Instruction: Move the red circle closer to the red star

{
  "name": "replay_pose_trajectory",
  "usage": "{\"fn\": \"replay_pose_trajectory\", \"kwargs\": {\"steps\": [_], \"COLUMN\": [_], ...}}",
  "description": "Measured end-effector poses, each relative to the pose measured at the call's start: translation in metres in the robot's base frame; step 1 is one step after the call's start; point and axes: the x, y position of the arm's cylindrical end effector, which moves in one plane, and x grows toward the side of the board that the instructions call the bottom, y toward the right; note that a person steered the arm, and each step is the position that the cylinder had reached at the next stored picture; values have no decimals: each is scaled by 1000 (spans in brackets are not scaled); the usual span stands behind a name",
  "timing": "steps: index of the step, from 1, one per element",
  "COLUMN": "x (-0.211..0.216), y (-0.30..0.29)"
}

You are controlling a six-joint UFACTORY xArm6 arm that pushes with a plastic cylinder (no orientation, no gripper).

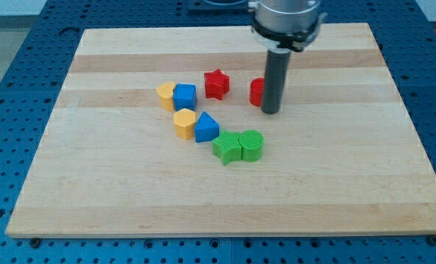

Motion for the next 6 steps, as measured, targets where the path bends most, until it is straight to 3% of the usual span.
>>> {"fn": "replay_pose_trajectory", "kwargs": {"steps": [1, 3, 4, 6], "x": [-10, -23, -53, -45], "y": [-36, 70, 88, -17]}}
